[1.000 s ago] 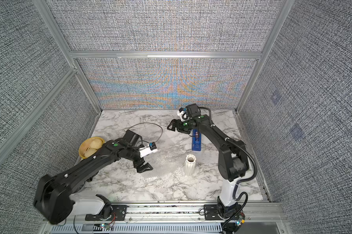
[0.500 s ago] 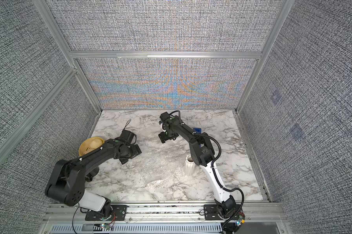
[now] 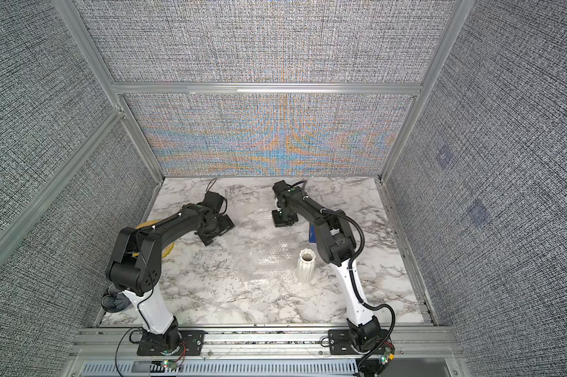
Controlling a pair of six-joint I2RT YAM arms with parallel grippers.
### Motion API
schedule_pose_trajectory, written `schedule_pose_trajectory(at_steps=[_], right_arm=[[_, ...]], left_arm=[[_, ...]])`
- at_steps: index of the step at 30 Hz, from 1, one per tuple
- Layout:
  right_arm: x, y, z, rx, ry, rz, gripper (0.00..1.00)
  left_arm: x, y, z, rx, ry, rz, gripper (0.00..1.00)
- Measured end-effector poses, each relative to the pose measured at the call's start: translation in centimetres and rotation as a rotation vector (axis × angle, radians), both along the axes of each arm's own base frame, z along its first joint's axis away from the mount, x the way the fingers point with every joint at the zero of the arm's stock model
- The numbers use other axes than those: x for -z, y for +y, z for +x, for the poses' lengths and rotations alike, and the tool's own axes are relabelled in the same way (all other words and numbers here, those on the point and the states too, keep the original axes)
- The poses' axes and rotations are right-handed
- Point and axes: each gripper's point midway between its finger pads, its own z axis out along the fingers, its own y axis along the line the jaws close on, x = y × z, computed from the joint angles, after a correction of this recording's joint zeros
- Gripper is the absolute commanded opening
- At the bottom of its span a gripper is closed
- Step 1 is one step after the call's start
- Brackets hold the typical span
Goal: Wrap vases in bubble wrap
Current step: Move the bubble wrap to the center of the board, then pick up the vase from the center of the board.
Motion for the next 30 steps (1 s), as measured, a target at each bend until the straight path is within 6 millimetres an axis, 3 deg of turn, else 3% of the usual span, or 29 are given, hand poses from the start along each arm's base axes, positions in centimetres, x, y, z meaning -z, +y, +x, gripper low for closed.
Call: schedule_pose_trajectory(at_steps=[2, 6, 7, 10, 12, 14, 17, 19, 21, 23, 26, 30], right_arm=[[-0.3, -0.1, 0.4, 0.109, 0.007, 0.034, 0.0], [-1.9, 4.5, 0.0, 0.09, -0.028, 0.083, 0.0], [-2.3, 5.2, -0.2, 0.082, -0.029, 0.099, 0.09], [-2.5, 4.1, -0.3, 0.124, -0.028, 0.08, 0.56], [-3.5, 3.0, -0.8, 0.138, -0.029, 0.073, 0.74], [-6.8, 2.7, -0.7, 0.129, -0.086, 0.099, 0.84], [-14.0, 2.5, -1.3, 0.057, -0.225, 0.177, 0.86], [-18.7, 1.8, -3.5, -0.017, -0.317, 0.235, 0.86], [-21.8, 0.5, -6.6, -0.095, -0.379, 0.258, 0.88], [-23.7, -1.4, -10.3, -0.169, -0.423, 0.254, 0.98], [-24.0, -4.8, -16.4, -0.227, -0.423, 0.208, 0.99], [-22.4, -7.1, -20.9, -0.228, -0.35, 0.143, 0.99]], left_arm=[[-2.0, -0.8, 1.3, 0.056, -0.073, -0.024, 0.91], [-3.5, -1.4, 1.6, 0.13, -0.14, -0.038, 0.91], [-3.4, -1.4, 1.2, 0.145, -0.14, -0.04, 0.91], [-3.5, -1.7, -0.3, 0.204, -0.151, -0.066, 0.91], [-4.1, -2.0, -1.2, 0.243, -0.178, -0.092, 0.91], [-5.2, -2.5, -2.2, 0.295, -0.229, -0.125, 0.91], [-7.3, -3.3, -3.3, 0.382, -0.335, -0.18, 0.91], [-8.5, -4.3, -3.7, 0.438, -0.409, -0.232, 0.89], [-9.4, -5.5, -4.2, 0.492, -0.471, -0.301, 0.89], [-10.3, -6.8, -4.9, 0.557, -0.534, -0.358, 0.89], [-10.8, -8.5, -6.4, 0.652, -0.641, -0.402, 0.91], [-9.8, -9.4, -7.0, 0.684, -0.717, -0.429, 0.92]])
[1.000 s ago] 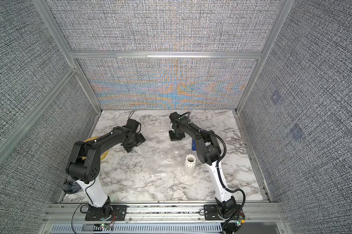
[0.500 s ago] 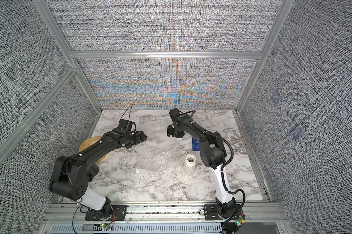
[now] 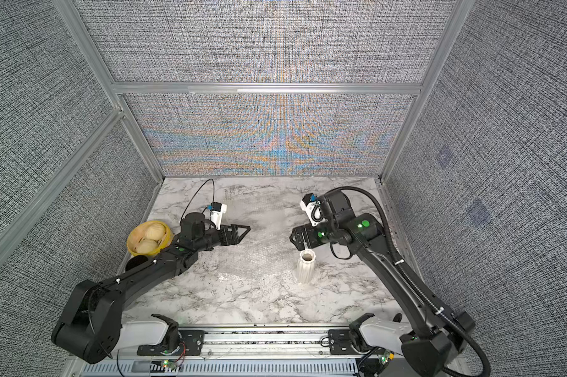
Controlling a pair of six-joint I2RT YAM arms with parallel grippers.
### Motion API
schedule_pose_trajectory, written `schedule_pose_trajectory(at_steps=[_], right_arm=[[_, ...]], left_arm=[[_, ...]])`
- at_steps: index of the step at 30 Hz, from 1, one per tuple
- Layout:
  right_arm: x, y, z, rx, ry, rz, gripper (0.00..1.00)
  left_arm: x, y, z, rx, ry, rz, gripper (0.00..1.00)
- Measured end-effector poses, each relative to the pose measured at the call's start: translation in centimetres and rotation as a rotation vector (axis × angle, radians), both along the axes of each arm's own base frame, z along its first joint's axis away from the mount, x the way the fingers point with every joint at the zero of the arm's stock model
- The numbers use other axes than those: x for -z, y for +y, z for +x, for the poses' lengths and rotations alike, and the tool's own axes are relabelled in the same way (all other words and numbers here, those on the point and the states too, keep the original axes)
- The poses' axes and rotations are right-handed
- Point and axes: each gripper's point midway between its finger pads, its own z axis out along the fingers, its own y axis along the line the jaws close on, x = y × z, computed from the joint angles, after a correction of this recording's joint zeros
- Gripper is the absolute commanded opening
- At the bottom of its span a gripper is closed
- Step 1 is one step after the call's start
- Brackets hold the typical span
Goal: Wrap vases in bubble wrap
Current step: Pick up the vase from the center of the board.
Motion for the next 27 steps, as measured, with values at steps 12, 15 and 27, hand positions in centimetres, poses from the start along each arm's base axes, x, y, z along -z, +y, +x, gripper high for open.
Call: schedule_pose_trajectory(at_steps=[12, 15, 27], right_arm=[[6.7, -0.9, -1.2, 0.028, 0.132, -0.27, 0.99], [8.3, -0.1, -1.0, 0.009, 0.161, -0.305, 0.85], [9.0, -0.2, -2.1, 0.024, 0.173, -0.274, 0.44]], left_arm=[[-3.1, -1.8, 0.8, 0.021, -0.109, -0.101, 1.0], [-3.8, -1.7, 0.5, 0.026, -0.129, -0.097, 1.0], [-6.4, -0.4, -3.2, 0.142, -0.261, 0.086, 1.0]])
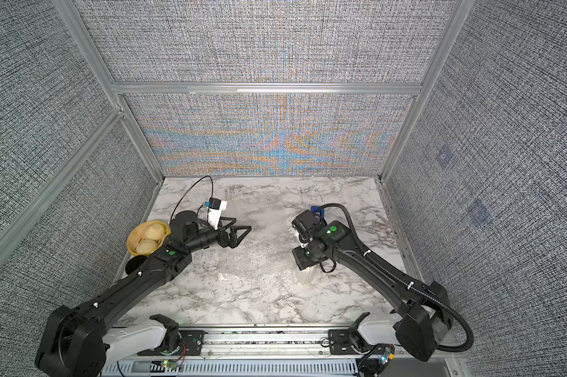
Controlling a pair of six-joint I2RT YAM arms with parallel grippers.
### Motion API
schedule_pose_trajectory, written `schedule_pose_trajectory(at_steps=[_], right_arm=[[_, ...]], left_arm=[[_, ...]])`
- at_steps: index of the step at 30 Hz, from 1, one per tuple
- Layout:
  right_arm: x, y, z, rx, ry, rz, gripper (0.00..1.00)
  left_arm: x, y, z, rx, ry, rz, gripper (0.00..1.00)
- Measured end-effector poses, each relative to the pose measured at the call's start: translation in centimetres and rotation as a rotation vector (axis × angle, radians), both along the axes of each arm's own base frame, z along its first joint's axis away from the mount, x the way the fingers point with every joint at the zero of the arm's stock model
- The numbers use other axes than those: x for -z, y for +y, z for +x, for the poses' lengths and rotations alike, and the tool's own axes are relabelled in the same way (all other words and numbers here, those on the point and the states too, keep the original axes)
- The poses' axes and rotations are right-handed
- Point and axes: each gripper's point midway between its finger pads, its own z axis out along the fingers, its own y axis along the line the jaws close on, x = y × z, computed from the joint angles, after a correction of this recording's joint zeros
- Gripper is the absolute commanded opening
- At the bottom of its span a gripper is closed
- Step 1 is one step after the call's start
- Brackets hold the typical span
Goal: Wrap vases in bubble wrap
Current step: Pick up the vase from the center of the board.
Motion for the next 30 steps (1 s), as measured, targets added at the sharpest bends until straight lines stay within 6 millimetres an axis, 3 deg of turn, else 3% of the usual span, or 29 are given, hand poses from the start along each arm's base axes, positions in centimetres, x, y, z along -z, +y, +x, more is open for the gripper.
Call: schedule_pose_trajectory(at_steps=[2, 3, 7, 12, 15, 18, 22, 24, 26, 30], right_arm=[[-0.3, 0.3, 0.9, 0.015, -0.042, 0.014, 0.42], [-0.4, 0.7, 1.2, 0.019, -0.047, 0.035, 0.37], [0.7, 0.1, -0.9, 0.026, 0.062, 0.027, 0.31], [-3.3, 1.3, 0.4, 0.115, 0.01, 0.244, 0.27], [-4.4, 2.5, 1.4, 0.174, 0.024, 0.376, 0.27], [-2.5, 3.9, 2.9, 0.293, 0.077, 0.51, 0.27], [4.3, 6.9, 3.7, 0.567, 0.185, 0.677, 0.27], [6.3, 8.6, 4.4, 0.673, 0.189, 0.733, 0.27], [7.3, 10.4, 5.4, 0.767, 0.186, 0.791, 0.27], [7.5, 13.2, 9.4, 0.929, 0.172, 0.979, 0.25]], left_arm=[[0.1, 0.4, -0.7, 0.008, -0.01, 0.024, 1.0], [0.3, 0.5, -1.1, 0.011, -0.013, 0.033, 1.0], [0.7, 1.4, -2.0, -0.008, -0.023, 0.054, 1.0], [0.0, 2.4, -2.8, -0.04, -0.066, 0.052, 1.0], [0.0, 3.1, -3.2, -0.074, -0.076, 0.048, 1.0], [0.0, 3.6, -3.5, -0.092, -0.085, 0.052, 1.0], [-0.4, 4.8, -3.2, -0.157, -0.117, 0.072, 1.0], [-0.9, 5.5, -3.0, -0.2, -0.139, 0.076, 1.0], [-1.3, 6.1, -3.0, -0.237, -0.159, 0.076, 1.0], [-1.1, 6.9, -3.3, -0.274, -0.154, 0.068, 1.0]])
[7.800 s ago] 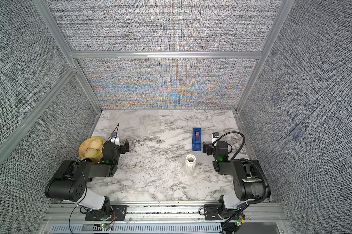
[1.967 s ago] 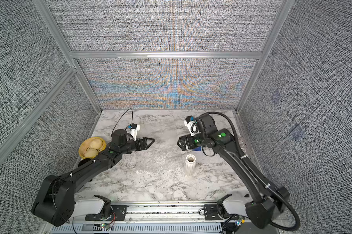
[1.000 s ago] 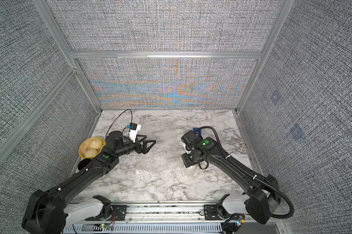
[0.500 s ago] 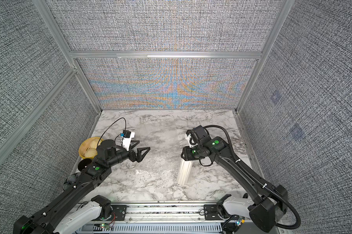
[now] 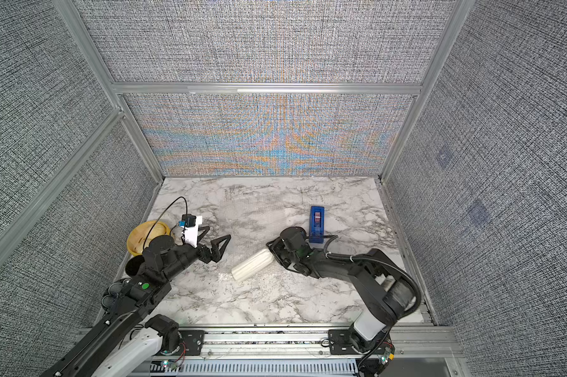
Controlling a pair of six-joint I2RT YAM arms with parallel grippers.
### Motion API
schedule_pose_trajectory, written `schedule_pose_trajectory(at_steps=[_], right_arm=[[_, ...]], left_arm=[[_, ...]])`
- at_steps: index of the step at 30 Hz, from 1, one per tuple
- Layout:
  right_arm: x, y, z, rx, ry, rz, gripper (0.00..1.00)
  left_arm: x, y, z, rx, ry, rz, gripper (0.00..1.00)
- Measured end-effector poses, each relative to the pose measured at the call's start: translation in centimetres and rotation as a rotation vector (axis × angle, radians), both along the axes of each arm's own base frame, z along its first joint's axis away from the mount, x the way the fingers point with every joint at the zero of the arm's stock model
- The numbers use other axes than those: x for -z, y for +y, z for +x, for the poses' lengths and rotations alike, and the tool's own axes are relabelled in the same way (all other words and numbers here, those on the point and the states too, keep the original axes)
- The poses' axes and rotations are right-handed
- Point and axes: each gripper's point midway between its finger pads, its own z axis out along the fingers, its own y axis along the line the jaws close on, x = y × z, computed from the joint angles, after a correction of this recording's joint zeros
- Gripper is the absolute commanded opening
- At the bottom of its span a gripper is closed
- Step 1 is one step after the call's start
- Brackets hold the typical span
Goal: Wrap vases in bubble wrap
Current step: Pick up the vase from the center of the board, then place the vase in bubble wrap.
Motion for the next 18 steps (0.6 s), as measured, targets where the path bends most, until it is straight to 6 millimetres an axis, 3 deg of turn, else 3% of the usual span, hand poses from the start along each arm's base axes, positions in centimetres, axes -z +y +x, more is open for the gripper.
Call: schedule_pose_trajectory(at_steps=[6, 12, 15, 18], right_arm=[[-2.3, 2.0, 1.6, 0.095, 0.015, 0.183, 0.26], [-2.0, 3.3, 3.2, 0.179, 0.061, 0.209, 0.27], [-0.6, 4.0, 2.7, 0.177, 0.093, 0.2, 0.28], [1.5, 2.8, 1.6, 0.191, 0.144, 0.133, 0.31]], left_arm=[[0.4, 0.5, -1.1, -0.003, 0.019, -0.001, 1.0], [2.0, 0.9, -1.3, -0.019, 0.07, 0.013, 1.0], [2.0, 0.9, -1.3, -0.022, 0.07, 0.014, 1.0], [2.1, 1.0, -1.4, -0.025, 0.075, 0.019, 1.0]])
